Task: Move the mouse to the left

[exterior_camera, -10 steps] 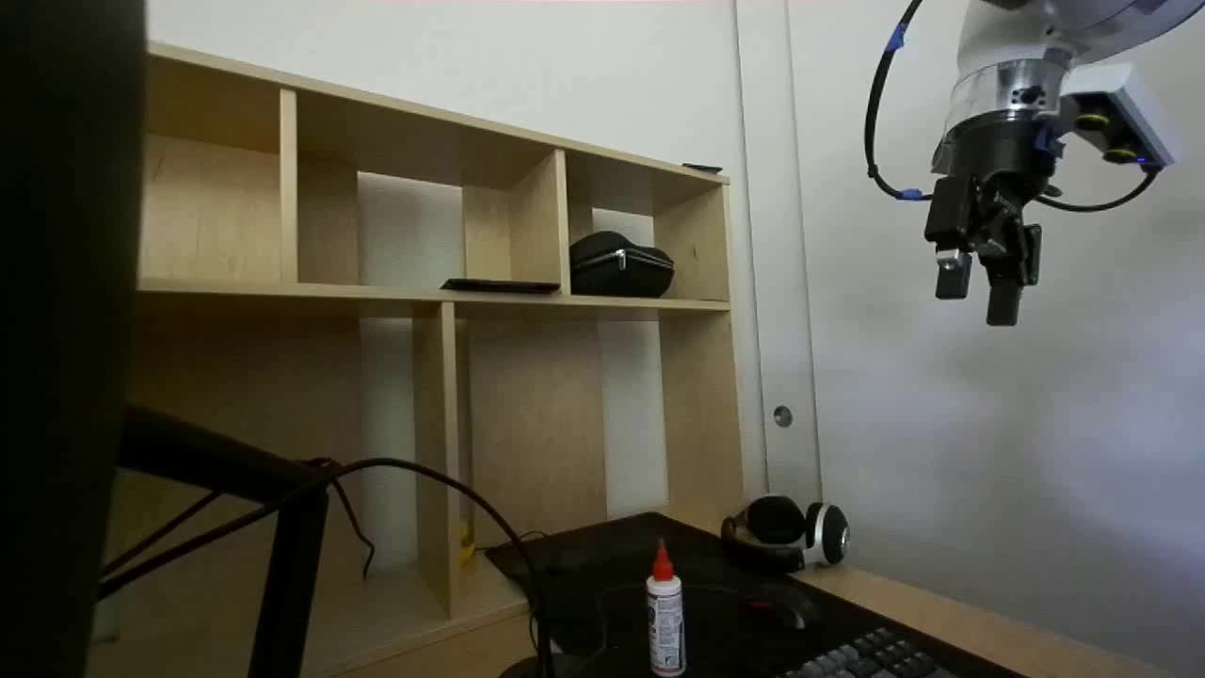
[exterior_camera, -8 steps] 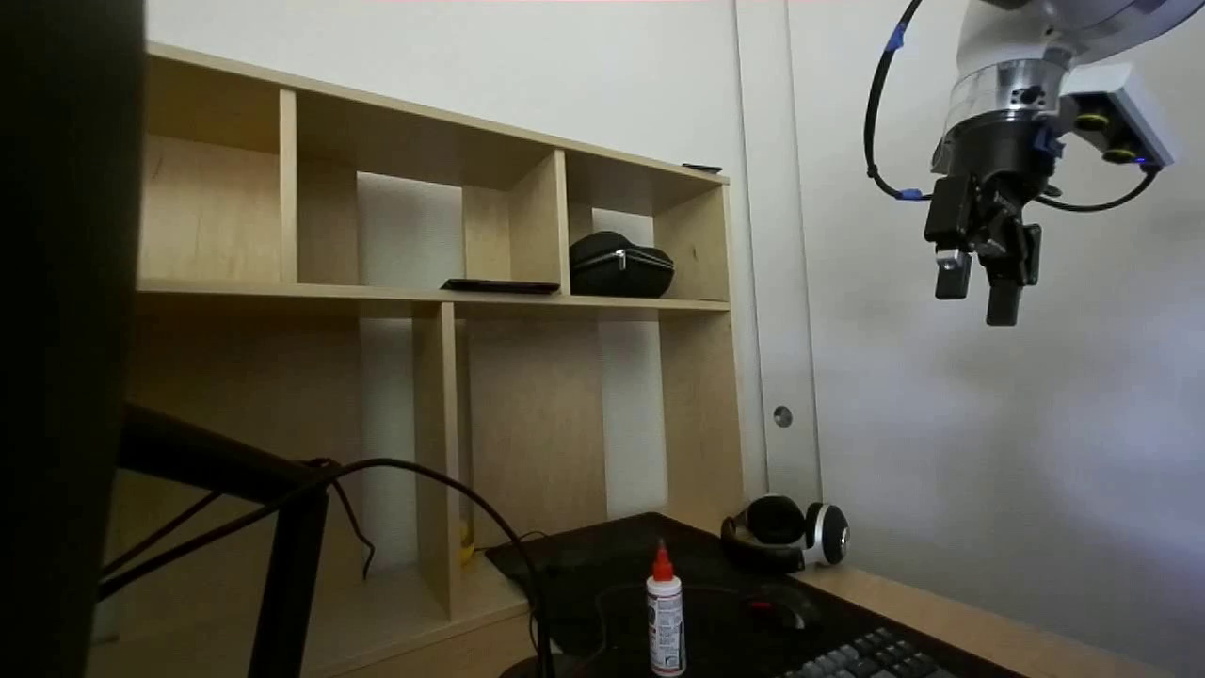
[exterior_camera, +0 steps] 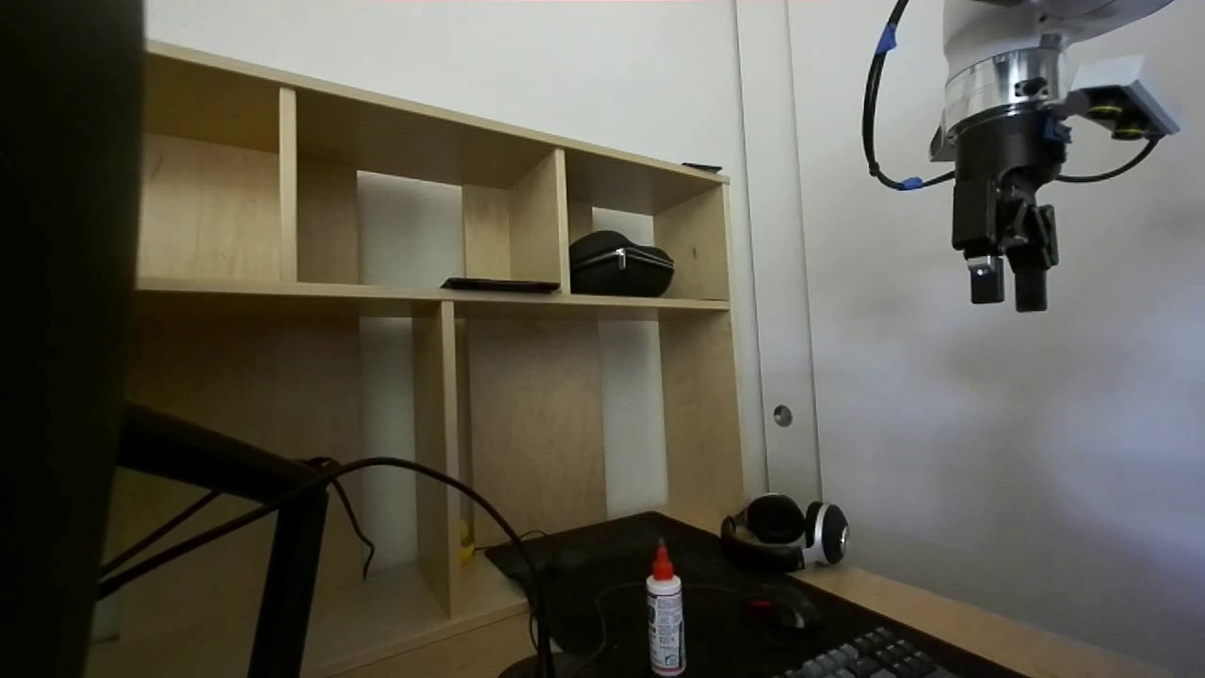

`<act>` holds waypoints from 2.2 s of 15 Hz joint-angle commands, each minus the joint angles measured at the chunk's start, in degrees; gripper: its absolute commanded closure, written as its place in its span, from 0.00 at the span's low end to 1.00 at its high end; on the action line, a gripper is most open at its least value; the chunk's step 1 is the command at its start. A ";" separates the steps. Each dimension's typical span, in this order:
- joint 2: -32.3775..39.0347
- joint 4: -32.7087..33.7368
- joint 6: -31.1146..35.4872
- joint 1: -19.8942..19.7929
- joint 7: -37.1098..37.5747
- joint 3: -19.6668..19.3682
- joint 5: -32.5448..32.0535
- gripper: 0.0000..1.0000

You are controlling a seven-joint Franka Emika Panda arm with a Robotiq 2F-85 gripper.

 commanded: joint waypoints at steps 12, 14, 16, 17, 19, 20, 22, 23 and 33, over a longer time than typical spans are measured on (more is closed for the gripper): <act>20.51 7.70 12.82 1.53 14.37 5.56 6.54 0.00; 26.84 11.03 14.70 0.67 17.73 6.41 7.38 0.00; 23.18 7.99 14.20 0.57 16.49 6.97 7.30 0.00; 25.73 9.61 14.11 0.56 16.69 6.95 7.90 0.00; 28.21 11.61 13.94 0.40 16.76 6.87 8.26 0.00; 28.37 11.97 13.81 0.37 16.76 6.86 8.27 0.00; 30.39 11.60 11.28 0.89 13.61 6.71 8.18 0.00; 33.68 10.57 13.53 0.90 13.51 6.99 7.05 0.00; 51.70 11.89 33.09 -0.64 8.12 7.46 5.83 0.00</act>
